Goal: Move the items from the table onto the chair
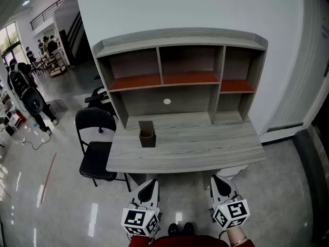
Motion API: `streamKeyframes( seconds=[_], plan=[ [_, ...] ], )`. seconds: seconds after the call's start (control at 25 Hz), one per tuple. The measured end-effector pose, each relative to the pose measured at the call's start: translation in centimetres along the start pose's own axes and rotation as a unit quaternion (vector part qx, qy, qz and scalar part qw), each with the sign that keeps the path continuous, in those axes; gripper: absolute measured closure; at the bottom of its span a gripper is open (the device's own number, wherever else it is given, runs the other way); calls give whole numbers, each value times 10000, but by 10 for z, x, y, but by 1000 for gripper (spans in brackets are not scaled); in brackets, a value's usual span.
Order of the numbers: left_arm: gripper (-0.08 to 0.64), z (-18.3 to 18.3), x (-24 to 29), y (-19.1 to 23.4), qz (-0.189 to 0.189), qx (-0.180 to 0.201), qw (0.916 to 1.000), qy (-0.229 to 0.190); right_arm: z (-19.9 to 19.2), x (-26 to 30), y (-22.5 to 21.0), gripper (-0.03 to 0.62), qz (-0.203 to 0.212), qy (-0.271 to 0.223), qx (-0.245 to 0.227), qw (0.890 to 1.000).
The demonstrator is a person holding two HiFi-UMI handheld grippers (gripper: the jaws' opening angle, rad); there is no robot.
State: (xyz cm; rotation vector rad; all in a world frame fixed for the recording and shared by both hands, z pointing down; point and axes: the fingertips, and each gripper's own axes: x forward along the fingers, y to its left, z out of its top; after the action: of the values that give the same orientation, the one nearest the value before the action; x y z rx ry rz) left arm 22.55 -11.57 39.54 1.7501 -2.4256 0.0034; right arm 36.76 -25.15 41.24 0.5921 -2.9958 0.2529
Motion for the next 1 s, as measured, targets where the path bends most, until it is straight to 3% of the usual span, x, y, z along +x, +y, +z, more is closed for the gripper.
streamKeyframes(
  seconds=[0.8,1.0],
  plan=[
    [552,-1,-2,14,133,-201,9997,-18,-1,4,-1,586,3,25,-2,10000],
    [539,-6,29,29,232,-39,9989,394,4,5,-8,586,57,14,-57,10000]
  ],
)
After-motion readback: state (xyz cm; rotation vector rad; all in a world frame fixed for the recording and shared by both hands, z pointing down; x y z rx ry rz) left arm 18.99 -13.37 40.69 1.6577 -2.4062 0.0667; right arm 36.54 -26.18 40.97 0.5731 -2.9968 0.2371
